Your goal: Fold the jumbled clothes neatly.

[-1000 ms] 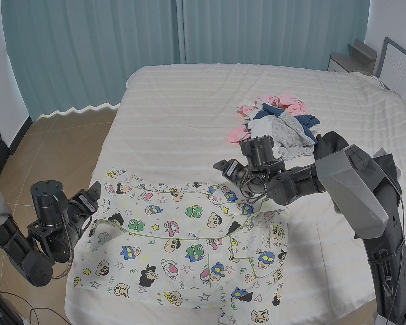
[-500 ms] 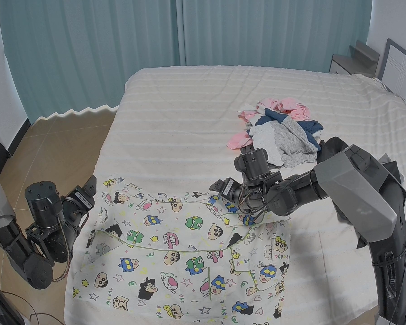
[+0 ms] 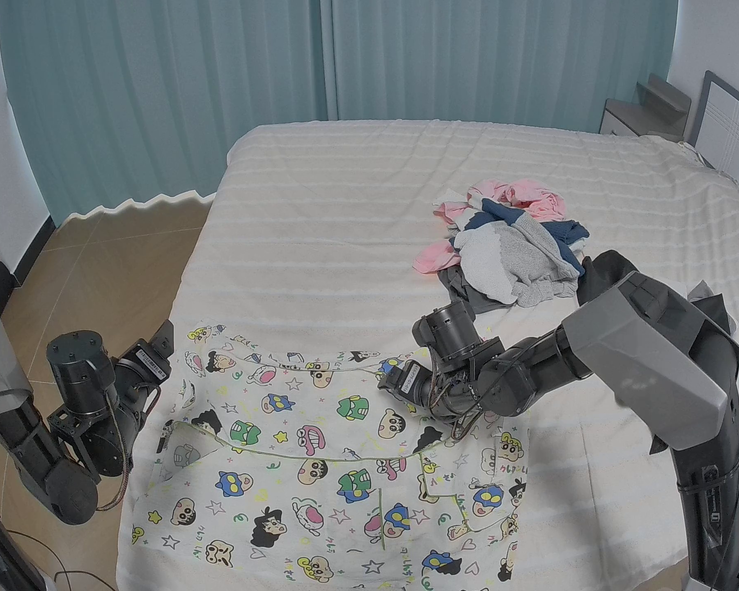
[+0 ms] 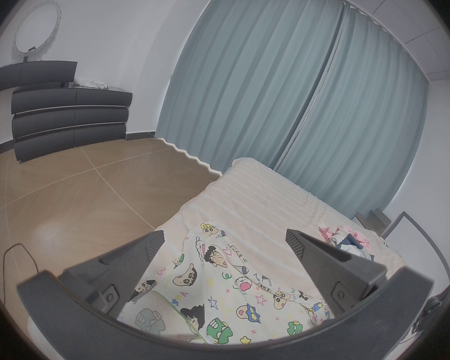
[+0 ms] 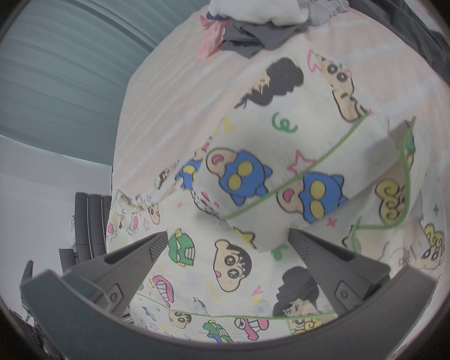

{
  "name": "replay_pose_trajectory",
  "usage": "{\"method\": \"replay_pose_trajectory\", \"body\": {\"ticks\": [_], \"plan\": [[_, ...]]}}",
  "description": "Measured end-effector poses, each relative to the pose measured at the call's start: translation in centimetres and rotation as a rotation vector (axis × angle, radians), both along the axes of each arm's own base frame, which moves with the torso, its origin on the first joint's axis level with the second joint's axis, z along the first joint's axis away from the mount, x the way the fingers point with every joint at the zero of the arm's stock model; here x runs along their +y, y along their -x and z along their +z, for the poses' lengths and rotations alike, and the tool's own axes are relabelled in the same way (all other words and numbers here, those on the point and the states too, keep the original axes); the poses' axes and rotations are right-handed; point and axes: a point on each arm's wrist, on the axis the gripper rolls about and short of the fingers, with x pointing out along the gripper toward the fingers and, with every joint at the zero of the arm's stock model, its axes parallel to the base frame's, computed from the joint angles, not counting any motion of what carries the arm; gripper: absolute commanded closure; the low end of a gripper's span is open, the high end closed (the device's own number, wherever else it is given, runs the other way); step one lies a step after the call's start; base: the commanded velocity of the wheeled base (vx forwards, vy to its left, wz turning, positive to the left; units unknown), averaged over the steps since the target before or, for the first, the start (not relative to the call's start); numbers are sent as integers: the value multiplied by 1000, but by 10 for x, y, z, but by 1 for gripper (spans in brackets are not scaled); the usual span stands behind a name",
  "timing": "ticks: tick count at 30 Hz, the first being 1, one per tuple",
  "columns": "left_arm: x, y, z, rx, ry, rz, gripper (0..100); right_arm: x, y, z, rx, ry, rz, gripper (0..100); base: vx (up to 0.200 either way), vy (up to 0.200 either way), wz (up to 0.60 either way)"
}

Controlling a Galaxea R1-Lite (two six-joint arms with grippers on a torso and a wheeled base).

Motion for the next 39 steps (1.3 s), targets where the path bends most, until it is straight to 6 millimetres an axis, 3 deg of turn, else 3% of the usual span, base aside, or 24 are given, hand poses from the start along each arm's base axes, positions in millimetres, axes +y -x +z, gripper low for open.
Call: {"method": "replay_pose_trajectory", "body": {"ticks": [13, 21, 27, 35, 39], "plan": [[0, -1, -4, 17, -17, 1, 0, 3, 3, -13, 29, 2, -13, 0, 0, 0, 0], [0, -1, -5, 21, -17, 1, 0, 10, -20, -9, -113, -48, -110, 0, 0, 0, 0], [0, -2, -6, 25, -17, 1, 0, 14, -45, 8, -261, -120, -152, 0, 0, 0, 0], [0, -3, -9, 33, -17, 3, 0, 13, -81, 53, -523, -179, -138, 0, 0, 0, 0], [-1, -4, -10, 18, -12, 4, 0, 8, -94, 65, -610, -169, -129, 0, 0, 0, 0]]}}
